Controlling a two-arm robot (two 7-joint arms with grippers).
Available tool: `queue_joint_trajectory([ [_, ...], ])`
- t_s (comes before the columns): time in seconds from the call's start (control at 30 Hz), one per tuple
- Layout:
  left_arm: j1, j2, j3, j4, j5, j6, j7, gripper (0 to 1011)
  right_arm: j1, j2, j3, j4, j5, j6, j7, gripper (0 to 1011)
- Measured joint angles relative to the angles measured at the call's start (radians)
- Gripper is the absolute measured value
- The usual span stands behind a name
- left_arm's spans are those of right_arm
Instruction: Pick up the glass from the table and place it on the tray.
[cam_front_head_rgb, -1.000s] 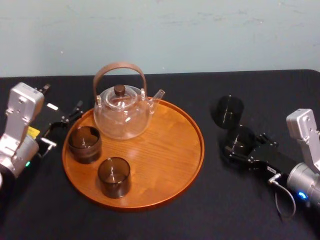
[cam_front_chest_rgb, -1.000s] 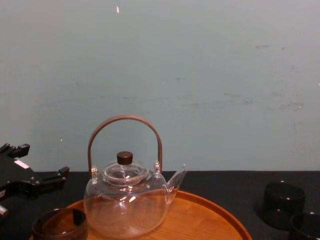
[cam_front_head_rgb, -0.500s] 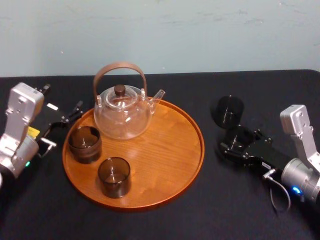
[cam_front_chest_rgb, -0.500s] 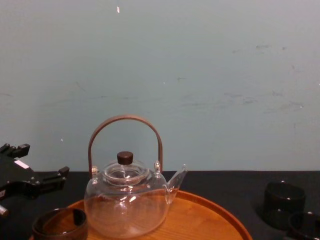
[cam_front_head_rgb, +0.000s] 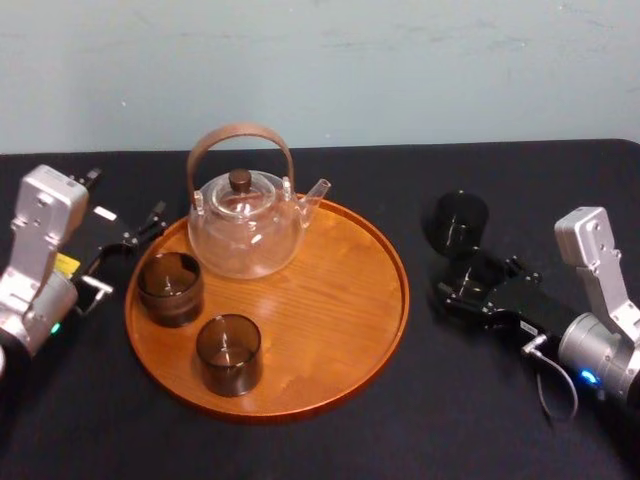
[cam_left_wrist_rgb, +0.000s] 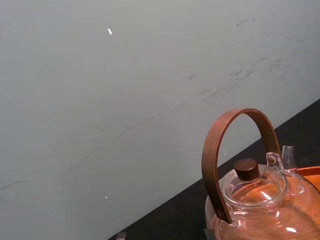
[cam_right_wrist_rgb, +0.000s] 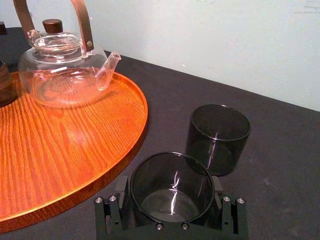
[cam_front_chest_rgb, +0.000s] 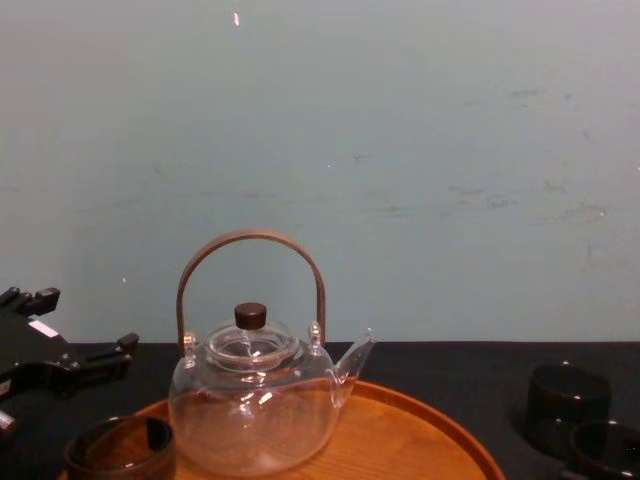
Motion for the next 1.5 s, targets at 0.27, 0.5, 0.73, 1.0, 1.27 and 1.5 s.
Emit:
queue_joint_trajectory([
  [0.27, 0.000, 0.000, 0.000, 0.000, 0.000, 0.000, 0.000, 1001, -0.002, 0.001, 0.001, -0.002, 0.001, 0.000, -0.001, 909],
  [0.5, 0.000, 0.000, 0.000, 0.000, 0.000, 0.000, 0.000, 1001, -0.003, 0.001, 0.002, -0.003, 0.002, 0.000, -0.001, 900],
  [0.73, 0.000, 0.000, 0.000, 0.000, 0.000, 0.000, 0.000, 1001, -0.014, 0.008, 0.013, -0.015, 0.027, -0.016, 0.018, 900],
  [1.0, 0.000, 0.000, 0.000, 0.000, 0.000, 0.000, 0.000, 1001, -0.043, 0.029, 0.016, -0.090, 0.026, -0.013, 0.015, 900],
  [1.27, 0.000, 0.000, 0.000, 0.000, 0.000, 0.000, 0.000, 1001, -0.058, 0.040, 0.008, -0.153, 0.025, -0.002, 0.014, 900],
  [1.5, 0.000, 0.000, 0.000, 0.000, 0.000, 0.000, 0.000, 1001, -0.048, 0.033, -0.030, -0.192, 0.011, 0.009, 0.021, 900],
])
